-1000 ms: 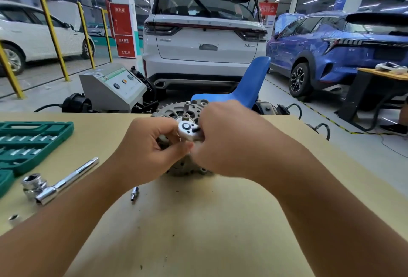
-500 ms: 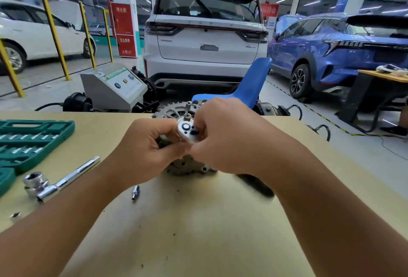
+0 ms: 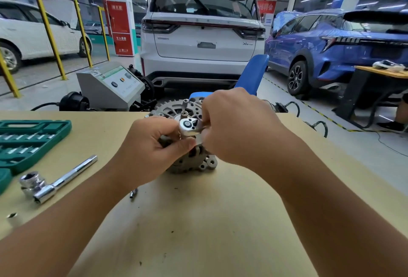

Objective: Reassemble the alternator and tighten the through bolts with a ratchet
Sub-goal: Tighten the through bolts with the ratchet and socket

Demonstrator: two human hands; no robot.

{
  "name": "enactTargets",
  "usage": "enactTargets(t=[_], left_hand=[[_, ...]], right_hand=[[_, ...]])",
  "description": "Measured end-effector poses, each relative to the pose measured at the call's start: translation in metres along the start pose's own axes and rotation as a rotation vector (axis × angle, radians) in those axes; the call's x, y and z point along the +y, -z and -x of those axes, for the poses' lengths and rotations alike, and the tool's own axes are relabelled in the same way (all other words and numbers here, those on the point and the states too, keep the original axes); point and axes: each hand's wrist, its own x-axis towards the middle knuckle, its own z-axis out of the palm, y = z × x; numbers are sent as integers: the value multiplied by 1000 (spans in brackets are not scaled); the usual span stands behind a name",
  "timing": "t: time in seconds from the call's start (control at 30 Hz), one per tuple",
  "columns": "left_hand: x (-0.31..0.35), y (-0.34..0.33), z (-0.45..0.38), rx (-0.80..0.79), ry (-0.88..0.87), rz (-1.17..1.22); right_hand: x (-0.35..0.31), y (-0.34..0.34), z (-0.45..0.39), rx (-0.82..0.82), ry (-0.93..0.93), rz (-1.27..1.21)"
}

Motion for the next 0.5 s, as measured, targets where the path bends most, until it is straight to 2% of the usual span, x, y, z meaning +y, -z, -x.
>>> enactTargets(t=[0.13, 0.2, 0.3, 0.43, 0.5], left_hand=[[4, 2, 3, 53, 16, 77], [2, 6, 1, 13, 43, 79], [3, 7, -1, -18, 46, 50], [6, 4, 1, -10, 15, 69], [4, 5, 0, -20, 24, 63]], right_hand=[[-5, 3, 3, -204, 49, -130], [-1, 2, 1, -164, 40, -87], [1, -3, 1, 9, 15, 61], [-7, 0, 2, -174, 39, -142], [-4, 2, 0, -180, 32, -159]])
